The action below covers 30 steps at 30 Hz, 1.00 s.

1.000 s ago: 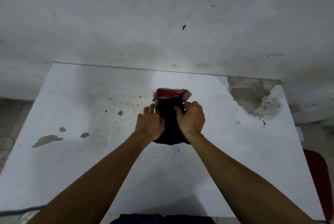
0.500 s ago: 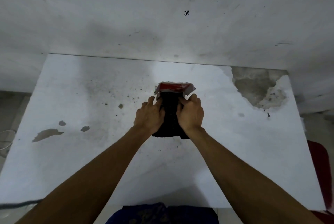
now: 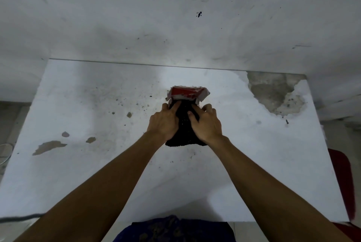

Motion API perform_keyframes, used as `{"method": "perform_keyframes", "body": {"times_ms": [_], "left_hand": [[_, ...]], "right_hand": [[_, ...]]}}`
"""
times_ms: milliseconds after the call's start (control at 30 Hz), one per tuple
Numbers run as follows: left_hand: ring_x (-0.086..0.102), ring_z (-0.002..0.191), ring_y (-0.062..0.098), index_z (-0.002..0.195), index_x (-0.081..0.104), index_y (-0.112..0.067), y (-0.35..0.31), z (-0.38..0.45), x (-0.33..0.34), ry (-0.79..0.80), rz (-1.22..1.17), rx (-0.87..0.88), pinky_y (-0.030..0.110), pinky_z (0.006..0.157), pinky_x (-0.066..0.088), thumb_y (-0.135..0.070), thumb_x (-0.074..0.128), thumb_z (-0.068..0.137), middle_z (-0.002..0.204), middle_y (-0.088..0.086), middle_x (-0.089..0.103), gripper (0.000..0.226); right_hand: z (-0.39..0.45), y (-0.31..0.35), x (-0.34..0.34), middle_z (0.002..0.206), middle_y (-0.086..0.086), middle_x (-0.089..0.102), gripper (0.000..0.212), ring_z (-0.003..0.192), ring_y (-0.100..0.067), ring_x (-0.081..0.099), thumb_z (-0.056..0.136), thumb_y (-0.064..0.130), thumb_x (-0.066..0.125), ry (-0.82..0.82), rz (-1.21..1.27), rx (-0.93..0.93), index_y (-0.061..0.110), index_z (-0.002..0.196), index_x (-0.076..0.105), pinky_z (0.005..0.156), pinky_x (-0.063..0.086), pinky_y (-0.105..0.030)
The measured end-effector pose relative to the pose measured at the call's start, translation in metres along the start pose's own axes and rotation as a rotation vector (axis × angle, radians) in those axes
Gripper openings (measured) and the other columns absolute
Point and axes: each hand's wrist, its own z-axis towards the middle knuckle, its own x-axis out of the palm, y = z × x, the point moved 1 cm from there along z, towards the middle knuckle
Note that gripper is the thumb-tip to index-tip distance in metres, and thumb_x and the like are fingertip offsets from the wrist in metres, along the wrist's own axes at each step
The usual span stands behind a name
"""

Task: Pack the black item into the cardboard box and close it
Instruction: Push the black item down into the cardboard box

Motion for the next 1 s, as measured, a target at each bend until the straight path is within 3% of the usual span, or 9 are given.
{"method": "perform_keyframes", "body": {"times_ms": [233, 300, 400, 467, 600, 700, 767, 867, 1000], "left_hand": [[0.060, 0.077, 0.028, 0.122, 0.047, -0.019, -0.002, 0.021, -0.013, 0.262, 0.023, -0.099, 0.034, 0.069, 0.043, -0.037, 0.029, 0.096, 0.087, 0.005, 0.061, 0.037], [0.064, 0.080, 0.029, 0.124, 0.045, -0.018, 0.000, 0.018, -0.020, 0.252, 0.042, -0.051, 0.037, 0.073, 0.049, -0.037, 0.028, 0.096, 0.090, 0.007, 0.067, 0.038], [0.066, 0.076, 0.027, 0.133, 0.041, -0.026, 0.006, 0.001, -0.031, 0.103, -0.062, 0.022, 0.040, 0.075, 0.055, -0.032, 0.034, 0.092, 0.090, 0.004, 0.069, 0.041], [0.064, 0.079, 0.025, 0.137, 0.037, -0.033, 0.008, -0.008, -0.038, 0.114, -0.141, 0.060, 0.034, 0.072, 0.051, -0.034, 0.040, 0.085, 0.096, 0.003, 0.067, 0.051], [0.062, 0.088, 0.025, 0.144, 0.027, -0.041, 0.012, -0.011, -0.038, 0.326, -0.164, 0.064, 0.038, 0.077, 0.052, -0.039, 0.050, 0.081, 0.112, 0.006, 0.060, 0.067], [0.065, 0.088, 0.028, 0.141, 0.032, -0.039, 0.012, -0.009, -0.037, 0.348, -0.182, 0.059, 0.042, 0.078, 0.056, -0.030, 0.053, 0.080, 0.108, 0.007, 0.061, 0.065], [0.066, 0.081, 0.027, 0.138, 0.036, -0.036, 0.011, -0.008, -0.038, 0.340, -0.185, 0.056, 0.038, 0.070, 0.056, -0.027, 0.052, 0.080, 0.099, 0.007, 0.064, 0.061], [0.064, 0.071, 0.019, 0.147, 0.023, -0.039, 0.008, -0.010, -0.040, 0.399, -0.205, 0.009, 0.027, 0.058, 0.049, -0.026, 0.052, 0.083, 0.087, 0.003, 0.066, 0.071], [0.072, 0.066, 0.018, 0.148, 0.007, -0.048, 0.004, -0.017, -0.053, 0.543, -0.448, -0.211, 0.025, 0.048, 0.054, -0.026, 0.061, 0.076, 0.086, 0.005, 0.072, 0.093]], "right_hand": [[0.016, 0.006, -0.009, 0.115, -0.013, 0.051, 0.045, 0.111, -0.034, 0.052, 0.099, 0.051, 0.027, 0.229, 0.049, 0.089, 0.036, 0.135, 0.049, 0.091, 0.047, -0.044], [0.008, 0.002, -0.018, 0.104, -0.009, 0.054, 0.042, 0.097, -0.029, 0.058, 0.098, 0.049, 0.033, 0.154, 0.113, 0.029, 0.038, 0.134, 0.052, 0.081, 0.048, -0.037], [-0.015, -0.007, -0.033, 0.093, 0.004, 0.065, 0.038, 0.079, -0.013, 0.058, 0.090, 0.048, 0.046, -0.080, 0.210, 0.059, 0.034, 0.121, 0.063, 0.070, 0.042, -0.028], [-0.027, -0.011, -0.040, 0.079, 0.008, 0.071, 0.031, 0.067, -0.010, 0.065, 0.082, 0.046, 0.051, -0.041, 0.323, 0.155, 0.031, 0.105, 0.064, 0.062, 0.047, -0.027], [-0.031, -0.010, -0.044, 0.084, -0.008, 0.072, 0.025, 0.051, -0.014, 0.065, 0.070, 0.021, 0.062, 0.160, 0.714, 0.319, 0.020, 0.095, 0.063, 0.038, 0.041, -0.020], [-0.031, -0.005, -0.039, 0.090, -0.008, 0.074, 0.031, 0.056, -0.007, 0.065, 0.073, -0.001, 0.065, 0.183, 0.838, 0.284, 0.016, 0.099, 0.065, 0.040, 0.041, -0.015], [-0.032, -0.003, -0.033, 0.089, -0.007, 0.076, 0.032, 0.062, -0.006, 0.069, 0.075, -0.006, 0.067, 0.154, 0.899, 0.240, 0.016, 0.097, 0.064, 0.045, 0.045, -0.013], [-0.034, 0.000, -0.023, 0.092, -0.004, 0.075, 0.030, 0.082, -0.017, 0.072, 0.078, -0.004, 0.068, 0.018, 0.803, 0.153, 0.020, 0.095, 0.061, 0.059, 0.054, -0.020], [-0.038, -0.001, -0.016, 0.087, 0.001, 0.075, 0.027, 0.072, -0.021, 0.068, 0.080, 0.007, 0.067, -0.160, 0.391, -0.008, 0.022, 0.097, 0.053, 0.060, 0.056, -0.034]]}}
